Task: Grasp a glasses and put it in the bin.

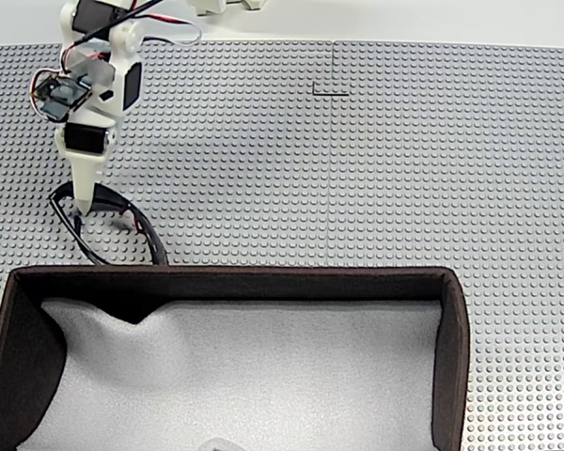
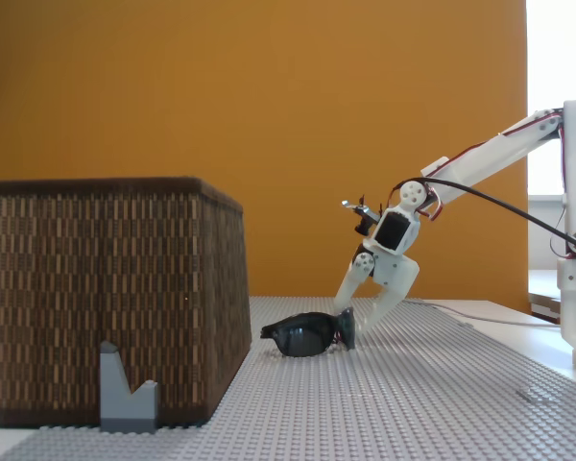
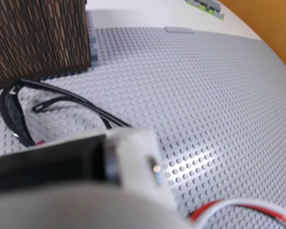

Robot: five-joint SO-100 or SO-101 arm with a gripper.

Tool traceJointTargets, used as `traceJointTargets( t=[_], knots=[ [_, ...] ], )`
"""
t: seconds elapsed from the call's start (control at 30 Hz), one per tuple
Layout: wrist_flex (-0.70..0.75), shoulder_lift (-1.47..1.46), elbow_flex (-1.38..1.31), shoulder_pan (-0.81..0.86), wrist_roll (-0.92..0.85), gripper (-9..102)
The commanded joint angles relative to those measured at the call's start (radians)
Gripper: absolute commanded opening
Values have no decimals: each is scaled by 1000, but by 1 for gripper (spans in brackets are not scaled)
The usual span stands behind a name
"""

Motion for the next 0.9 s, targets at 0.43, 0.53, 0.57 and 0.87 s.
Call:
traceJointTargets(
  t=[0.43, 0.53, 0.57, 0.87],
  knots=[
    [-26, 449, 11, -63, -138, -1],
    [-26, 591, 40, -83, -181, -1],
    [-25, 634, 48, -87, -193, -1],
    [-83, 943, 107, -158, -347, -1]
  ],
)
